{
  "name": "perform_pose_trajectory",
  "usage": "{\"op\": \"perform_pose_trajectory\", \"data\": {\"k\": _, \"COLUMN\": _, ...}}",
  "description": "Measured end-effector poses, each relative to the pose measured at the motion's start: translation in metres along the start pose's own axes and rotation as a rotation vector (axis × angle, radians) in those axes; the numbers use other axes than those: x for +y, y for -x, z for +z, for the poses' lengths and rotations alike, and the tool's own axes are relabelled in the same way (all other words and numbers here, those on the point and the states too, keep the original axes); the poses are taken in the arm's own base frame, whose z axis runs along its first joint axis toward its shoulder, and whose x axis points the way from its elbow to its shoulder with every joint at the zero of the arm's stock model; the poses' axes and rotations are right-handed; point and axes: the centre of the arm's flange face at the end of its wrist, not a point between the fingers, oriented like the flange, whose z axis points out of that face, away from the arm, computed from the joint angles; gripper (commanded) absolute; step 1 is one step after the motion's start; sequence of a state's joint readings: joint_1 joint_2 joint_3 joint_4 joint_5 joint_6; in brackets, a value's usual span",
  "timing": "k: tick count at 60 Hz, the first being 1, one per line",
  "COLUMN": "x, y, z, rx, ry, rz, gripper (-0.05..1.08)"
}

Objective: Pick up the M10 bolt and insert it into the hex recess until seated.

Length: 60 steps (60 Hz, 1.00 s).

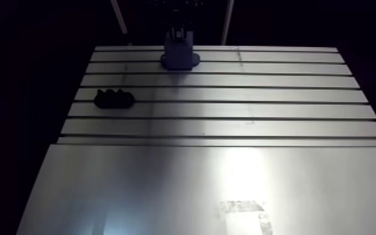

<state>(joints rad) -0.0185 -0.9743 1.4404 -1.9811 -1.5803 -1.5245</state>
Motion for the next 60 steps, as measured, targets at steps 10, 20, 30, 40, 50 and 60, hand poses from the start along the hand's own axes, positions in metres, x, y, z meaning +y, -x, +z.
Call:
{"op": "perform_pose_trajectory", "data": {"k": 10, "x": -0.0013, "y": 0.0009, "z": 0.0006, "rx": -0.004, "ry": 0.0, "rz": -0.019, "gripper": 0.76}}
{"op": "perform_pose_trajectory", "data": {"k": 20, "x": -0.0032, "y": 0.0023, "z": 0.0019, "rx": -0.01, "ry": 0.0, "rz": -0.047, "gripper": 0.76}}
{"op": "perform_pose_trajectory", "data": {"k": 30, "x": -0.0036, "y": 0.0027, "z": 0.0023, "rx": -0.012, "ry": 0.002, "rz": -0.077, "gripper": 0.76}}
{"op": "perform_pose_trajectory", "data": {"k": 40, "x": -0.0023, "y": 0.0024, "z": 0.002, "rx": -0.012, "ry": 0.004, "rz": -0.106, "gripper": 0.76}}
{"op": "perform_pose_trajectory", "data": {"k": 50, "x": -0.0014, "y": 0.0014, "z": 0.0009, "rx": -0.011, "ry": 0.005, "rz": -0.15, "gripper": 0.76}}
{"op": "perform_pose_trajectory", "data": {"k": 60, "x": 0.0004, "y": 0.0008, "z": 0.0007, "rx": -0.016, "ry": 0.005, "rz": -0.193, "gripper": 0.76}}
